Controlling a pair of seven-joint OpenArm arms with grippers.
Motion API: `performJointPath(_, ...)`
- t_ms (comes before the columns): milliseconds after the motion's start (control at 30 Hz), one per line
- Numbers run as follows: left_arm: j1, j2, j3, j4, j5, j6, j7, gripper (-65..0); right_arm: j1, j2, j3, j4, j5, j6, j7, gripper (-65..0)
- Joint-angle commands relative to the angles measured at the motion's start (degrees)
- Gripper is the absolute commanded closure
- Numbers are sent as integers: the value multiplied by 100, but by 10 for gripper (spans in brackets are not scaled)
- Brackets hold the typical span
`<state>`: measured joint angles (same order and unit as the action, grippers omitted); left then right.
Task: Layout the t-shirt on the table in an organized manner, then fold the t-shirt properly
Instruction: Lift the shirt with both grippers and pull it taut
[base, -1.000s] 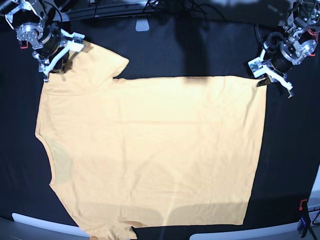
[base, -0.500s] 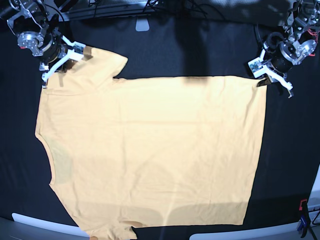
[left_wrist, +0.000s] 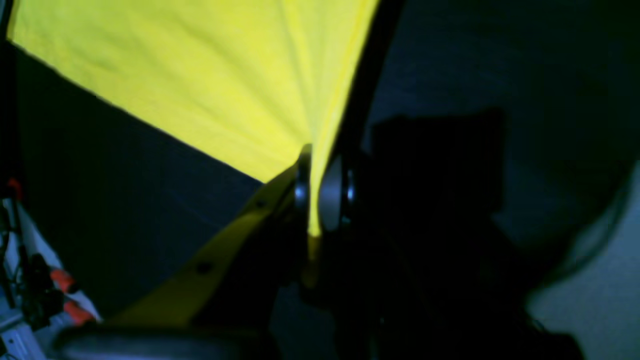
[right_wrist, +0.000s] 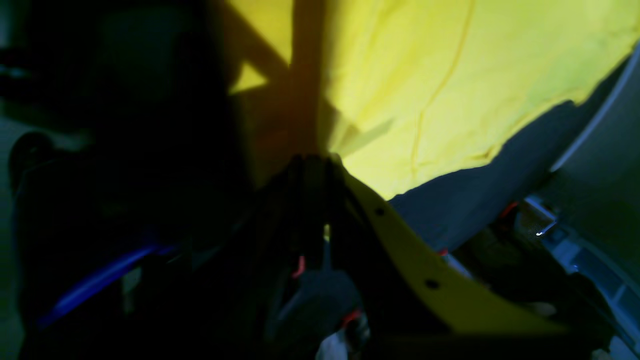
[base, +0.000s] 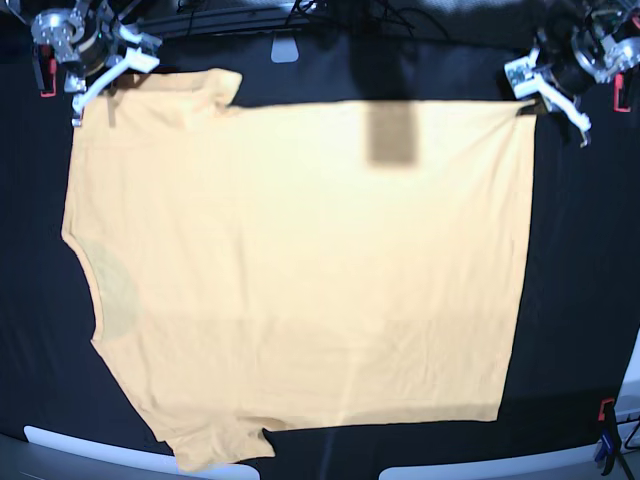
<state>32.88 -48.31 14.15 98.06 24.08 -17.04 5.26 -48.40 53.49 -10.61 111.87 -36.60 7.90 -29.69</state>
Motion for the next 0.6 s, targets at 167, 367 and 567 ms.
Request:
performJointPath(167, 737, -240, -57, 289, 13, -55, 162, 0, -767, 94, 52, 308, -437, -367, -282, 0)
performJointPath(367, 935, -219, -496, 330, 28, 372, 201, 0, -780, 96, 118, 601, -671, -743, -411, 0)
performJointPath(567, 892, 136, -1272, 330, -481, 439, 192, 0, -212, 92, 426, 678, -4, -658, -109, 0)
